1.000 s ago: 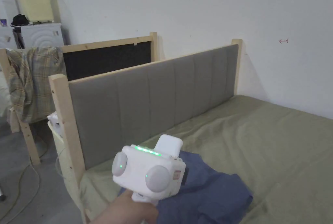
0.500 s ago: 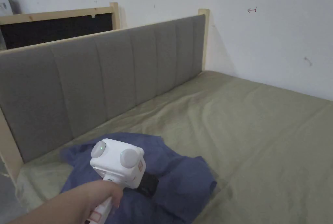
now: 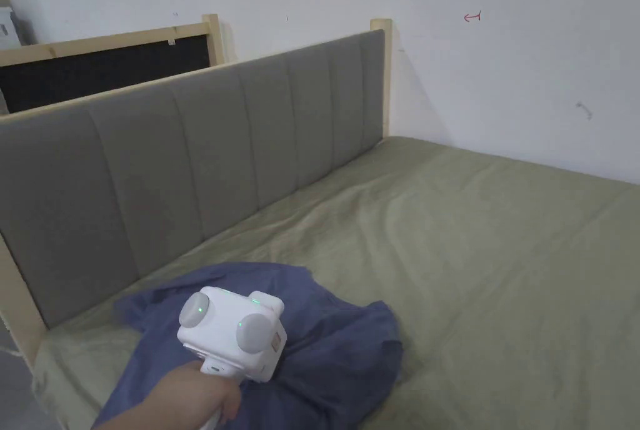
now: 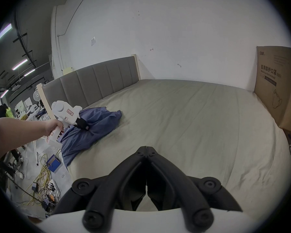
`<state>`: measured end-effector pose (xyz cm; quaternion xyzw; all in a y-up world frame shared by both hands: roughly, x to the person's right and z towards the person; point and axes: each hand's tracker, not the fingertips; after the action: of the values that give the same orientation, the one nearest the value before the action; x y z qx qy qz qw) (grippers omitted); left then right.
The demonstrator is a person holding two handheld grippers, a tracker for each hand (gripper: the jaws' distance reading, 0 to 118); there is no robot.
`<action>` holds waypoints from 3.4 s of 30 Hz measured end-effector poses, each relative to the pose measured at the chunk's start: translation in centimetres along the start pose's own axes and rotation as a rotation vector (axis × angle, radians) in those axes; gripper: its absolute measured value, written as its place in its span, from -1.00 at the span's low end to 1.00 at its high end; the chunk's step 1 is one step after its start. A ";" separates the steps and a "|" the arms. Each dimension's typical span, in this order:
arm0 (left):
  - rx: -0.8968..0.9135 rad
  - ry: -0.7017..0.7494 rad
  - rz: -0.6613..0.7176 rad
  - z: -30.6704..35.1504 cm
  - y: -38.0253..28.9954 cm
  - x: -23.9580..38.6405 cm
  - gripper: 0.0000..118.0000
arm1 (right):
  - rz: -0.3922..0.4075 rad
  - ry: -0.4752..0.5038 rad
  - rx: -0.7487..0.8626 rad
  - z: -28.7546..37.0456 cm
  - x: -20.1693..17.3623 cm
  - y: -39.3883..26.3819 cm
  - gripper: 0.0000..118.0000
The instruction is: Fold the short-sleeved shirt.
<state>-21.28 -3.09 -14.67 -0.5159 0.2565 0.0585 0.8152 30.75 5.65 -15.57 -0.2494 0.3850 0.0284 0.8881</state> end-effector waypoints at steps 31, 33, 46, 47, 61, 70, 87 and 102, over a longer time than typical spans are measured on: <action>0.655 -0.604 -0.295 48.3 6.4 21.2 -0.99 | -0.085 -0.222 0.361 20.1 5.4 4.1 -1.00; 0.629 -0.686 -0.325 47.4 6.5 25.4 -0.99 | -0.099 -0.254 0.375 21.2 6.5 3.7 -1.00; 0.078 -0.740 -0.425 24.1 -2.3 51.9 -0.99 | -0.248 -0.399 0.271 22.6 14.4 -2.1 -1.00; 0.037 -0.741 -0.413 22.6 -3.2 52.5 -0.99 | -0.254 -0.400 0.261 22.4 14.7 -2.4 -1.00; 0.262 -0.715 -0.355 24.4 -4.9 45.2 0.96 | -0.287 -0.385 0.226 22.3 14.2 -2.4 -1.00; 0.722 -0.589 -0.245 35.4 -12.0 31.6 0.87 | -0.220 -0.423 0.361 25.7 11.6 -1.2 -1.00; 0.793 -0.493 0.029 32.6 -21.7 27.3 -1.00 | -0.141 -0.552 0.431 26.2 8.5 -6.1 -1.00; 0.007 -0.521 -0.155 23.9 2.0 32.3 -1.00 | -0.183 -0.431 0.388 25.0 10.2 -2.5 -1.00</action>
<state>14.40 13.12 -23.71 -0.4988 -0.0019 0.1257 0.8576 55.29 13.63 -7.13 -0.0969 0.1617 -0.0736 0.9793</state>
